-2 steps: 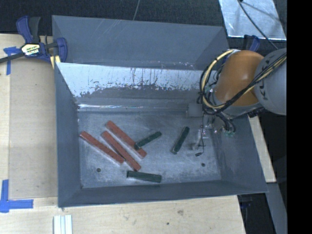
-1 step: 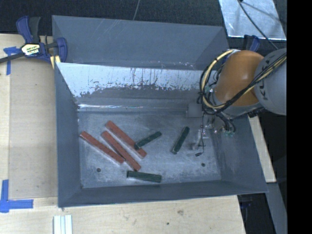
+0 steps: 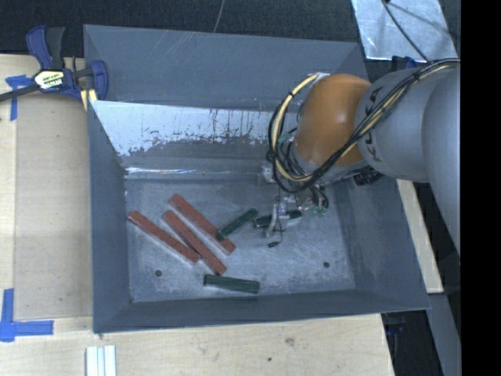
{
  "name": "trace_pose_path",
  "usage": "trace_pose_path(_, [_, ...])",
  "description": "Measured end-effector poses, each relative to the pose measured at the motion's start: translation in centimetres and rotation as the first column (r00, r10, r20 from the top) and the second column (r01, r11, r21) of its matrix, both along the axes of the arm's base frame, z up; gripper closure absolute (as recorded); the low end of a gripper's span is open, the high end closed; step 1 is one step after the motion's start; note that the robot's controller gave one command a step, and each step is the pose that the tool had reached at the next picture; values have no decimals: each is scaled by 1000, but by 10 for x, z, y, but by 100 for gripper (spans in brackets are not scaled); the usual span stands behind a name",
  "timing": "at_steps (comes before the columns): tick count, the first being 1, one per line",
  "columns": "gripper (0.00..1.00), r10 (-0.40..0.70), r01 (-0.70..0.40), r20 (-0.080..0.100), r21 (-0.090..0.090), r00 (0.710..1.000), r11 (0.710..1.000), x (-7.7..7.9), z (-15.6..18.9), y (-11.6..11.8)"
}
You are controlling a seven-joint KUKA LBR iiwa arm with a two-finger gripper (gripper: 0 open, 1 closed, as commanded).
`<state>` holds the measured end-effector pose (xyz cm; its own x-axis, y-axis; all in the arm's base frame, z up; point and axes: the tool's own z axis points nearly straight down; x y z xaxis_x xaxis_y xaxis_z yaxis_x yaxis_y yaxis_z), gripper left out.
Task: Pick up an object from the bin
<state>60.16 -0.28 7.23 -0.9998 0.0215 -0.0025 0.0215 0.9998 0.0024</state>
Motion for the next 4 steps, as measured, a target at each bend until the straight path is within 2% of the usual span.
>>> trace_pose_path(1, [100,-56,56,-4,-3,998,998,-6,2,-27])
trace_pose_path(2, [100,-55,55,-4,-3,998,998,-6,2,-27])
trace_pose_path(3, [100,-70,70,6,-2,998,998,7,172,-32])
trace_pose_path(4, [100,-69,69,2,-2,998,998,6,171,-32])
